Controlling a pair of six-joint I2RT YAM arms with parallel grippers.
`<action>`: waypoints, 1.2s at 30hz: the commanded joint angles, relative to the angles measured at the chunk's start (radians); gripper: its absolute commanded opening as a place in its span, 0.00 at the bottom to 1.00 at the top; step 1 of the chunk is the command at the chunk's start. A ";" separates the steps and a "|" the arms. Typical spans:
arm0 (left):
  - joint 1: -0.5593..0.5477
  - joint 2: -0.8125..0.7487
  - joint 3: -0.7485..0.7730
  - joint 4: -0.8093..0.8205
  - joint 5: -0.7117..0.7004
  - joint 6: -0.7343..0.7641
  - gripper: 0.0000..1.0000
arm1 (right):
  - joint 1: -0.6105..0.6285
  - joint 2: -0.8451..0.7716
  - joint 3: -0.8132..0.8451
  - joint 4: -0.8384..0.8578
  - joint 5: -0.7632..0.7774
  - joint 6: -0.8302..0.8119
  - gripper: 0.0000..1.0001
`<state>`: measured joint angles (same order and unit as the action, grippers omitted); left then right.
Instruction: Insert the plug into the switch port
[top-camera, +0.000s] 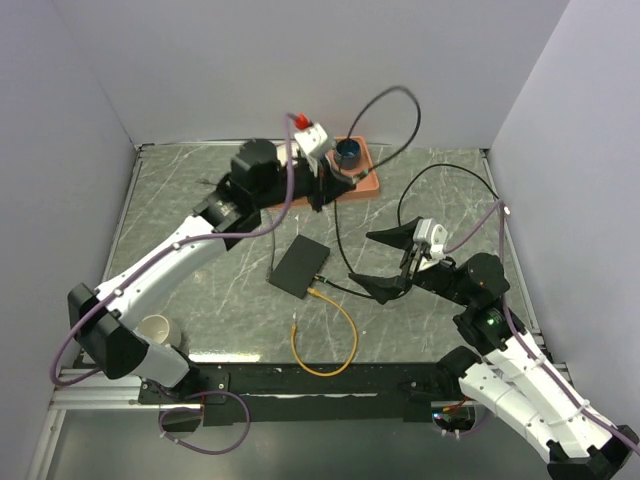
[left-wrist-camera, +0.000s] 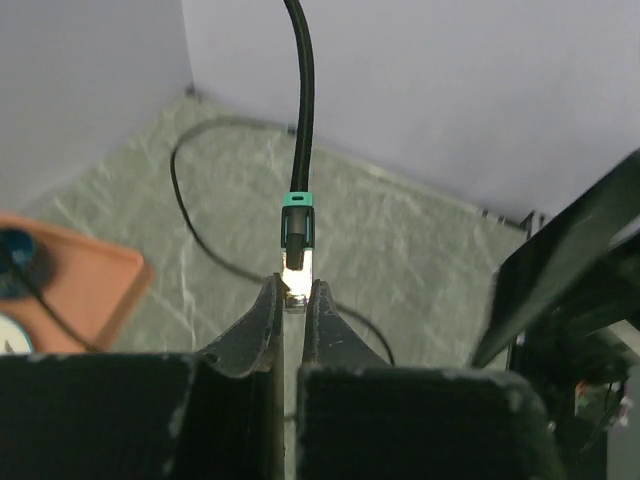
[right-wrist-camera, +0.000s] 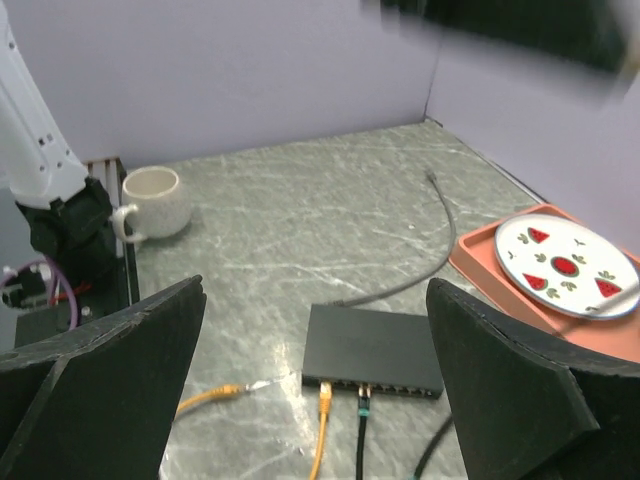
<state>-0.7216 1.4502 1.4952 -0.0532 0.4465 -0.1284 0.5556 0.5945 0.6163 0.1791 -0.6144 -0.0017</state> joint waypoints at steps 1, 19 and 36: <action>-0.002 0.019 -0.174 0.009 -0.014 0.075 0.01 | -0.005 0.001 0.089 -0.107 -0.042 -0.075 0.99; -0.038 -0.217 -0.613 0.056 0.072 0.190 0.01 | -0.003 0.152 0.234 -0.332 -0.127 -0.238 0.99; -0.091 -0.292 -0.584 -0.002 0.057 0.161 0.01 | -0.003 0.287 0.235 -0.308 -0.179 -0.239 0.80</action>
<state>-0.7998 1.2007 0.8810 -0.0742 0.5106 0.0193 0.5556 0.8509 0.8059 -0.1493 -0.7628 -0.2264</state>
